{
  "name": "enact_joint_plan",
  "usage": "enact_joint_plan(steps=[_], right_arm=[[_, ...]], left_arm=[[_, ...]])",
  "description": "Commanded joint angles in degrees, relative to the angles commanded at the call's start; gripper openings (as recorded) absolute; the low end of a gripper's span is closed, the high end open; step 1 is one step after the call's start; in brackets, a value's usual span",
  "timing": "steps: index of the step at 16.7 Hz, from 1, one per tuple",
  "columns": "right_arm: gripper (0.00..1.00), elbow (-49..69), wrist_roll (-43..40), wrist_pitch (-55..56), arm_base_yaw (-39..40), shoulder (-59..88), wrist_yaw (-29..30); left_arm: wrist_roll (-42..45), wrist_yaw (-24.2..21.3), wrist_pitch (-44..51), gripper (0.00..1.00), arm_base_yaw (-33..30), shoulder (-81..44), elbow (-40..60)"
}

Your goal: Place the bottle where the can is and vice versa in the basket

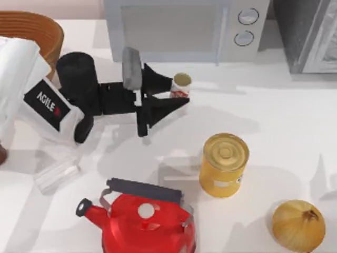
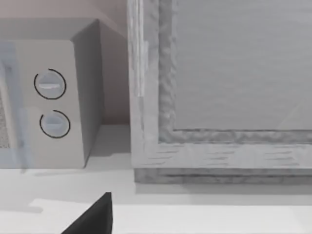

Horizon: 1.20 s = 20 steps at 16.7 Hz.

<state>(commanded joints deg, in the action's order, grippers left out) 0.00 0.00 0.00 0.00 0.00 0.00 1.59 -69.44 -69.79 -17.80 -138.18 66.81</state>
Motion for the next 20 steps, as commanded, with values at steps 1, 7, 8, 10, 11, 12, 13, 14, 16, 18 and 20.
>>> enact_joint_plan(steps=[1,7,8,10,11,12,13,14,16,18,20], right_arm=[[1.00,0.0,0.0,0.0,0.0,0.0,0.0],[1.00,0.0,0.0,0.0,0.0,0.0,0.0],[1.00,0.0,0.0,0.0,0.0,0.0,0.0],[1.00,0.0,0.0,0.0,0.0,0.0,0.0],[1.00,0.0,0.0,0.0,0.0,0.0,0.0],[1.00,0.0,0.0,0.0,0.0,0.0,0.0],[1.00,0.0,0.0,0.0,0.0,0.0,0.0],[1.00,0.0,0.0,0.0,0.0,0.0,0.0],[1.00,0.0,0.0,0.0,0.0,0.0,0.0],[1.00,0.0,0.0,0.0,0.0,0.0,0.0],[1.00,0.0,0.0,0.0,0.0,0.0,0.0]], left_arm=[[0.0,-1.3,-1.3,0.00,-0.3,-2.5,1.2],[0.1,-4.4,-4.5,0.00,-1.1,-8.8,4.3],[0.1,-4.4,-4.5,0.00,-1.1,-8.8,4.3],[0.1,-4.4,-4.5,0.00,-1.1,-8.8,4.3],[0.1,-4.4,-4.5,0.00,-1.1,-8.8,4.3],[0.1,-4.4,-4.5,0.08,-1.1,-8.8,4.3],[0.1,-4.4,-4.5,0.15,-1.1,-8.8,4.3],[0.1,-4.4,-4.5,0.23,-1.1,-8.8,4.3],[0.1,-4.4,-4.5,0.38,-1.1,-8.8,4.3],[0.1,-4.4,-4.5,0.53,-1.1,-8.8,4.3],[0.1,-4.4,-4.5,0.68,-1.1,-8.8,4.3]])
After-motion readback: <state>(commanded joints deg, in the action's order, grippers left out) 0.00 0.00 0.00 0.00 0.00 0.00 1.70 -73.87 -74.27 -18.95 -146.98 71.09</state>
